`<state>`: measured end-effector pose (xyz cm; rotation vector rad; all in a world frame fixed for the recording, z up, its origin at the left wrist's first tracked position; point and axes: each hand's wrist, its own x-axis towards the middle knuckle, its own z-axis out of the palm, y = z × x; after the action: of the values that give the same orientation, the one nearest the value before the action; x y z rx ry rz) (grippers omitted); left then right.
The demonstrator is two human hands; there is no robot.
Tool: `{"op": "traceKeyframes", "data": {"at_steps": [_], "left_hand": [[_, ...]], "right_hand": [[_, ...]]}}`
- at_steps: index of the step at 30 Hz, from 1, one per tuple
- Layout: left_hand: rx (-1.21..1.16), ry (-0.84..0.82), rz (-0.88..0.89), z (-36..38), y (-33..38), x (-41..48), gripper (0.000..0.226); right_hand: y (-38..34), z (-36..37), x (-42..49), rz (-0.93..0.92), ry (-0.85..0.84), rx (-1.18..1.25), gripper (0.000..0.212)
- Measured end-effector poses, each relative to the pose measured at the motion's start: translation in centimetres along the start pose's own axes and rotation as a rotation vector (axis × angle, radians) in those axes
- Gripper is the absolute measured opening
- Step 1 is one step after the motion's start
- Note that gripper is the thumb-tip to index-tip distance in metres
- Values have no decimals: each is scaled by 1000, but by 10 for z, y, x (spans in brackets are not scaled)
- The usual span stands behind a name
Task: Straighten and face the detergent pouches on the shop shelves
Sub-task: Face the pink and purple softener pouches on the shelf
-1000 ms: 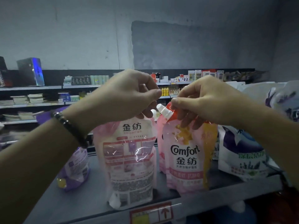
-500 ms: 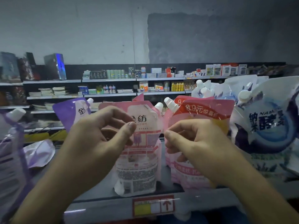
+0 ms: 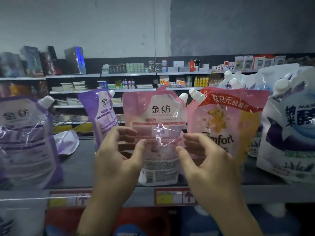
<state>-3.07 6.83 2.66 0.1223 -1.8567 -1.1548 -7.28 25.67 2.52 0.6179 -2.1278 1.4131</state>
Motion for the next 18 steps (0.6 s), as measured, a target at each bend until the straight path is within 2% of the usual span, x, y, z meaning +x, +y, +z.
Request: {"op": "traceKeyframes", "data": {"at_steps": [2, 4, 7, 10, 18], "left_hand": [[47, 29, -30, 2, -18, 1, 30], [42, -1, -82, 5, -30, -1, 39], [-57, -21, -137, 8, -34, -3, 56], [-176, -79, -196, 9, -36, -2, 70], [-405, -389, -234, 11, -39, 7, 50]], "right_hand": [[1, 13, -8, 15, 36, 3, 23], [2, 25, -17, 42, 52, -11, 31], [3, 41, -25, 46, 79, -57, 50], [3, 52, -30, 66, 93, -92, 56], [-2, 62, -38, 47, 142, -67, 59]]}}
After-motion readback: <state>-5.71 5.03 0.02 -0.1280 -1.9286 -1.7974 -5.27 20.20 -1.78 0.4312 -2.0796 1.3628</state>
